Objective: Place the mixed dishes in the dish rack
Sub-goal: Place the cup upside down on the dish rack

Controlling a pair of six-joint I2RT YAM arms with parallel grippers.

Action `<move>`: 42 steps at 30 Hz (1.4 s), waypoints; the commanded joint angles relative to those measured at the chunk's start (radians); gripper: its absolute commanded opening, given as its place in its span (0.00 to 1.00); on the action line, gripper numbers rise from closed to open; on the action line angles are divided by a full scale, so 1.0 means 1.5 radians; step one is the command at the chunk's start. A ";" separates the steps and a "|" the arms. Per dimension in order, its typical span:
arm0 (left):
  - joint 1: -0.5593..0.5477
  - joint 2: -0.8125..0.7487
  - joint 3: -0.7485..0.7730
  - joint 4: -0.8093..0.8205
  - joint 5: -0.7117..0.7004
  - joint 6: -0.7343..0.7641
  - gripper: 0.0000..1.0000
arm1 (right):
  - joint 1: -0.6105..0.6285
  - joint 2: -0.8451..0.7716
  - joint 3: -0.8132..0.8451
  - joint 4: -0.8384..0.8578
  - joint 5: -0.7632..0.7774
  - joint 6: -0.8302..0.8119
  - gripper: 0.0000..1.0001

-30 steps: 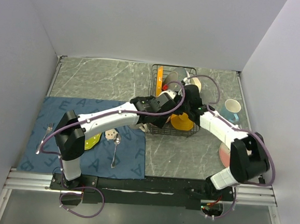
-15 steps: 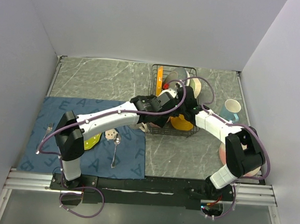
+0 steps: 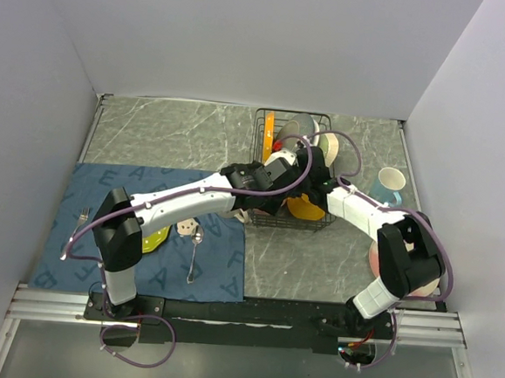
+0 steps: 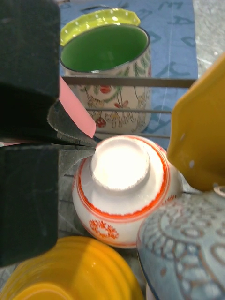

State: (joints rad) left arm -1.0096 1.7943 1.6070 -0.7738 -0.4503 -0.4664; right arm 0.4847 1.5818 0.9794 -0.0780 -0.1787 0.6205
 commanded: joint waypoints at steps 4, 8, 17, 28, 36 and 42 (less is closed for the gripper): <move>0.010 -0.009 -0.010 0.056 -0.079 0.005 0.73 | 0.040 0.014 -0.011 -0.027 0.040 0.002 0.00; 0.009 -0.014 -0.013 0.061 -0.086 0.003 0.93 | 0.041 0.012 -0.014 -0.029 0.050 0.003 0.00; 0.009 -0.040 -0.020 0.065 -0.103 -0.007 0.97 | 0.041 0.003 -0.018 -0.035 0.064 0.010 0.00; 0.008 -0.145 -0.063 0.111 -0.119 -0.020 0.97 | 0.041 -0.083 -0.011 -0.059 0.134 0.013 0.00; 0.009 -0.203 -0.097 0.130 -0.134 -0.035 0.96 | 0.039 -0.133 0.012 -0.101 0.211 0.004 0.08; 0.009 -0.260 -0.151 0.176 -0.130 -0.040 0.97 | 0.034 -0.194 0.009 -0.132 0.236 -0.006 0.28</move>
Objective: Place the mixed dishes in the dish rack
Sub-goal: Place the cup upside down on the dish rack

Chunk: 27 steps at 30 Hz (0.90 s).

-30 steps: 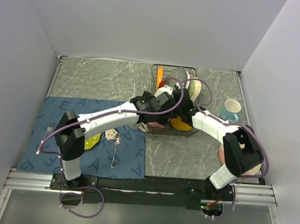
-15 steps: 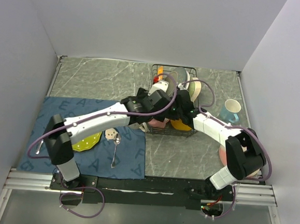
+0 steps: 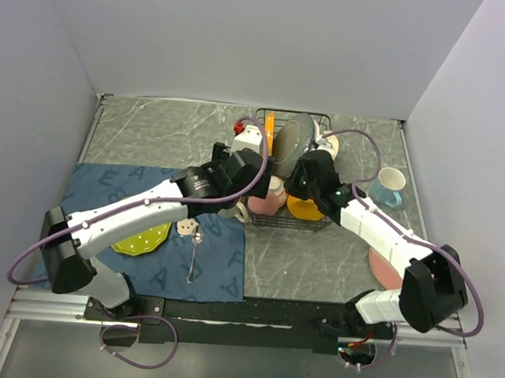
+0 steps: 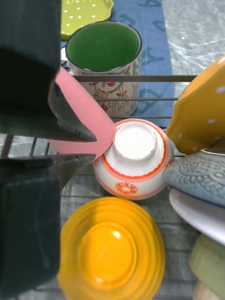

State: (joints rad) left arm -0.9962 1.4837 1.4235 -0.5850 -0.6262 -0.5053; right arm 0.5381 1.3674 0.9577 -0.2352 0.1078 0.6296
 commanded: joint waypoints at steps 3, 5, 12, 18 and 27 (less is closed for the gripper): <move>0.001 -0.074 -0.045 0.055 -0.015 -0.021 0.97 | -0.004 -0.099 0.028 -0.063 0.051 -0.019 0.52; 0.001 -0.085 -0.065 0.062 -0.021 -0.025 0.97 | -0.005 -0.123 0.034 -0.095 0.052 -0.025 0.77; 0.000 -0.176 -0.156 0.072 -0.062 -0.060 0.97 | -0.011 -0.255 -0.011 -0.229 0.124 -0.041 1.00; 0.004 -0.296 -0.277 0.111 -0.097 -0.098 0.96 | -0.021 -0.343 -0.067 -0.307 0.158 -0.018 1.00; 0.007 -0.370 -0.355 0.100 -0.114 -0.128 0.97 | -0.028 -0.380 -0.103 -0.319 0.174 0.000 1.00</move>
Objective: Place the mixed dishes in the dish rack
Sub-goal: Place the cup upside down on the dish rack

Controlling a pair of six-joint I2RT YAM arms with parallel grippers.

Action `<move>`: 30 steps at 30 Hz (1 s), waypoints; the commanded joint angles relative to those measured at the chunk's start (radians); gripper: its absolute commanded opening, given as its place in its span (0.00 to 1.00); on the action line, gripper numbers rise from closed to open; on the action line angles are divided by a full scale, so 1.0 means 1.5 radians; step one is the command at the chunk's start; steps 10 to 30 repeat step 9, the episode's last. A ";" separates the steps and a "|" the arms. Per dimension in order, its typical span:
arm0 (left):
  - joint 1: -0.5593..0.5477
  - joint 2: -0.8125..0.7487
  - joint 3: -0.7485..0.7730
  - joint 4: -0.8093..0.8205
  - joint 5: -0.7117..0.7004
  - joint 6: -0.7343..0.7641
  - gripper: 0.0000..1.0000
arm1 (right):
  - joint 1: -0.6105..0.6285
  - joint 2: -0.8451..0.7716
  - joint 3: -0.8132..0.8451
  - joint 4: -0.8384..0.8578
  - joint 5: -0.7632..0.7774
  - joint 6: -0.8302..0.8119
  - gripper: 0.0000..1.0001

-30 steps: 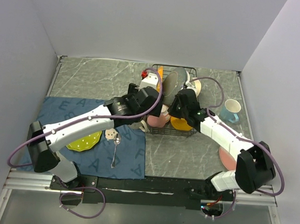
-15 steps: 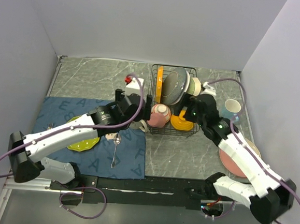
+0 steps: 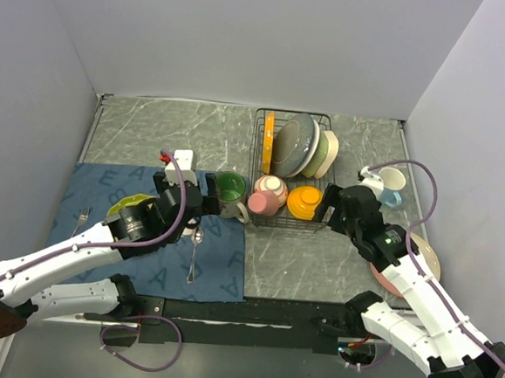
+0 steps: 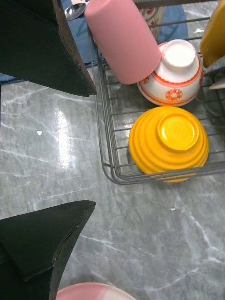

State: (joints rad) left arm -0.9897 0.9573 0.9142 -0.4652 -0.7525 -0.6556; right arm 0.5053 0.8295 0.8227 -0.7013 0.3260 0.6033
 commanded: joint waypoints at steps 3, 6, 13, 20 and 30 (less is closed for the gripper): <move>0.002 -0.034 -0.028 0.019 -0.039 -0.029 0.97 | -0.009 -0.031 -0.024 -0.003 0.032 0.023 1.00; 0.002 -0.044 -0.034 0.034 -0.038 -0.011 0.96 | -0.010 -0.042 -0.033 0.006 0.039 0.029 1.00; 0.002 -0.043 -0.031 0.032 -0.044 -0.001 0.97 | -0.011 -0.050 -0.042 0.018 0.044 0.024 1.00; 0.002 -0.043 -0.031 0.032 -0.044 -0.001 0.97 | -0.011 -0.050 -0.042 0.018 0.044 0.024 1.00; 0.002 -0.043 -0.031 0.032 -0.044 -0.001 0.97 | -0.011 -0.050 -0.042 0.018 0.044 0.024 1.00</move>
